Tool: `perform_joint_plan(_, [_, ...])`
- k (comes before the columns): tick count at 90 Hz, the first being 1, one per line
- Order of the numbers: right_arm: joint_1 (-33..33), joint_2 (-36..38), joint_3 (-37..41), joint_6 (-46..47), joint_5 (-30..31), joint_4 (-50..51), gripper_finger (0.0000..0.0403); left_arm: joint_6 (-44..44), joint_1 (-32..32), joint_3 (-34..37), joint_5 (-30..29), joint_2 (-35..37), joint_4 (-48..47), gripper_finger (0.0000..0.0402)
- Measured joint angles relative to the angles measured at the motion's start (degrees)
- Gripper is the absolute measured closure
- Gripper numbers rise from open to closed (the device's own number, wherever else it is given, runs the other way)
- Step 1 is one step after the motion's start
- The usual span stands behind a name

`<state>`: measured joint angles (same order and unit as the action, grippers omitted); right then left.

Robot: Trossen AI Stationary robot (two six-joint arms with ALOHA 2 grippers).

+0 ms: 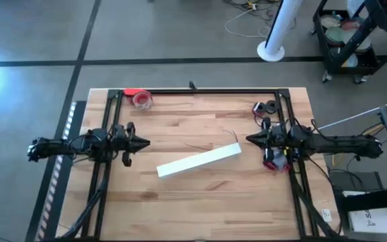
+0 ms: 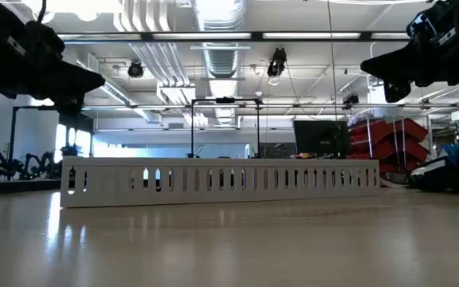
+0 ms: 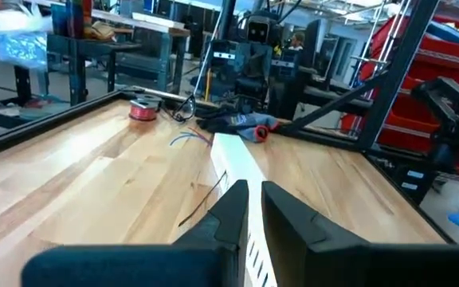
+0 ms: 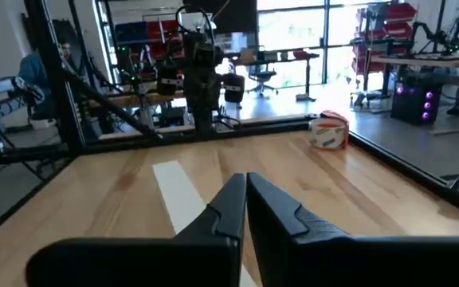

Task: Ziptie cables
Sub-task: Return to Home Position

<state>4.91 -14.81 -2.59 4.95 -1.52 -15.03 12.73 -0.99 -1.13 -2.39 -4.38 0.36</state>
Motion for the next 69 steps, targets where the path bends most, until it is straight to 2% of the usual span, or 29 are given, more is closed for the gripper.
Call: perform_joint_plan(69, [0.0,0.0,0.0,0.0,0.0,0.0,0.0399,0.0,0.0,0.0,0.0,-5.9,0.0,0.0380])
